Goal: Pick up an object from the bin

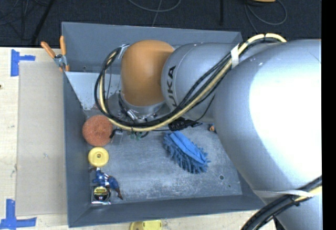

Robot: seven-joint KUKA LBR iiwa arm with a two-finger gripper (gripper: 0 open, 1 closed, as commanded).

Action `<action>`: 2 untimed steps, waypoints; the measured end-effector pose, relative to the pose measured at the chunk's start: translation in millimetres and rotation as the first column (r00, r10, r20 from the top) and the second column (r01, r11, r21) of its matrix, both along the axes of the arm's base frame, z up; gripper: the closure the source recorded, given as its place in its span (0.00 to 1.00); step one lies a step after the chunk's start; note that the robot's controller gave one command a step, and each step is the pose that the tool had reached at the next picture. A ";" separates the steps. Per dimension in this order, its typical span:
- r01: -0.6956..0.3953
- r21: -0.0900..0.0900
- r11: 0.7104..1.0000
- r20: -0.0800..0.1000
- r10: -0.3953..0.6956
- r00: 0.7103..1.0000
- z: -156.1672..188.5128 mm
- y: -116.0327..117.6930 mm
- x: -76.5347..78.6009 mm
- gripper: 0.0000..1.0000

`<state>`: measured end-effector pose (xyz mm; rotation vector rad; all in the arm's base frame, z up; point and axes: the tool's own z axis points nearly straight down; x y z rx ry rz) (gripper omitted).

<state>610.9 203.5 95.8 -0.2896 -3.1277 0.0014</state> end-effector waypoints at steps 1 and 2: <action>-0.052 0.001 0.999 0.003 0.052 0.999 19.1 2.2 -3.0 1.00; -0.076 0.000 0.997 -0.001 0.076 0.997 36.1 -2.4 -11.6 1.00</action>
Offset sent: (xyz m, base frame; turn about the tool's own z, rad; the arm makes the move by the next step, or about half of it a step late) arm -0.0136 -0.0047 0.0411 -0.0815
